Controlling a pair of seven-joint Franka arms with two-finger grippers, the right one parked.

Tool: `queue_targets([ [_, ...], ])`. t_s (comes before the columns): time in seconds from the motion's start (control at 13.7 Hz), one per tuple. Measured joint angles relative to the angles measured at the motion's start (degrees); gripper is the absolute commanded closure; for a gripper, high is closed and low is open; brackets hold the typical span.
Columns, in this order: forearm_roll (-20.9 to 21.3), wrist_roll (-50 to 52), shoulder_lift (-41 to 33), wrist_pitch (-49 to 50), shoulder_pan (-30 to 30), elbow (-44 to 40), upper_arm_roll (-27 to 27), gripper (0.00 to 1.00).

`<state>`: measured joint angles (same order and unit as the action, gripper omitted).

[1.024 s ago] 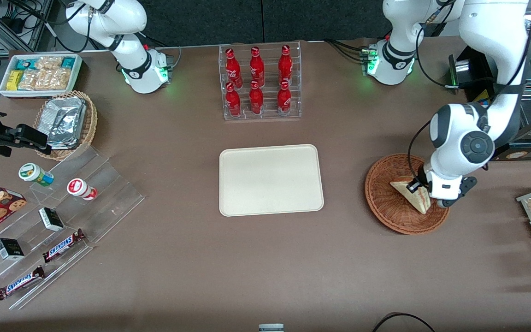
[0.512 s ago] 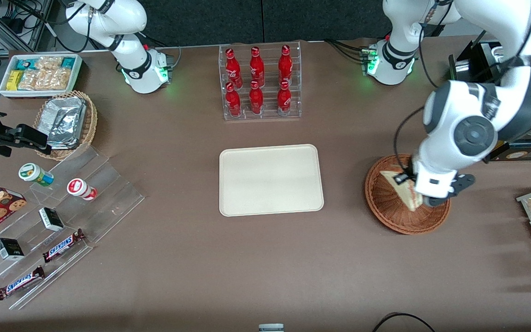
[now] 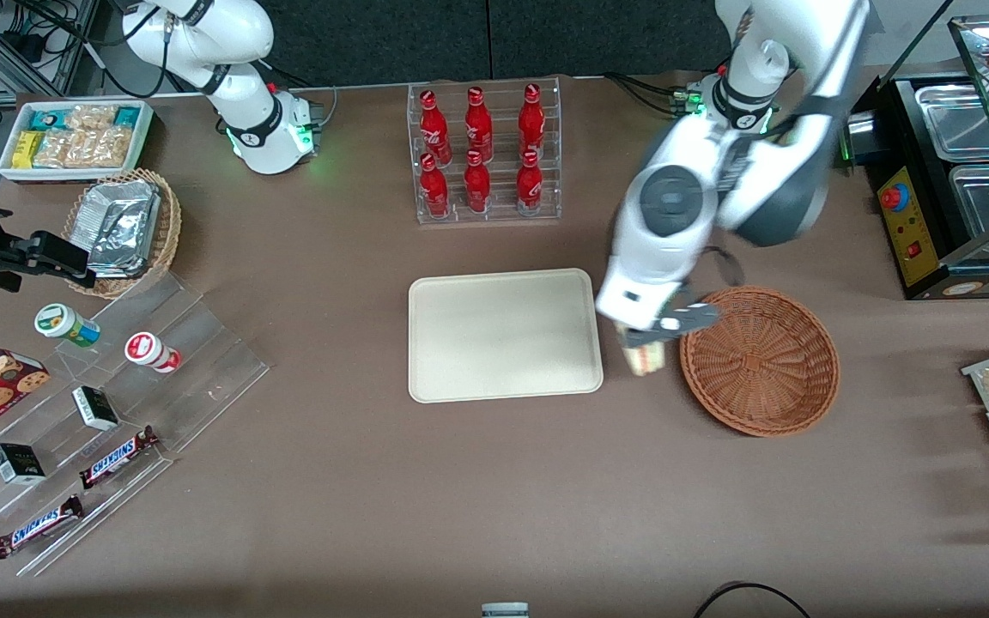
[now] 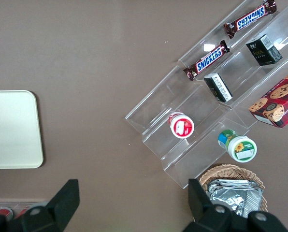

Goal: Place sandwich from basket to tray
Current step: 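Lift the sandwich with the left gripper and carry it over the white tray, then lower the sandwich onto the tray and open the left gripper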

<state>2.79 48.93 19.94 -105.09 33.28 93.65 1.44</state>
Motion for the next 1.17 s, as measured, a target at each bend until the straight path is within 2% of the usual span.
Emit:
queue_targets([
  [0.44,-0.58,4.67,14.36,-3.57,8.61,-11.85,-0.02,1.00],
  [1.17,-0.58,5.59,21.34,-12.52,12.59,-13.02,-0.04,1.00],
])
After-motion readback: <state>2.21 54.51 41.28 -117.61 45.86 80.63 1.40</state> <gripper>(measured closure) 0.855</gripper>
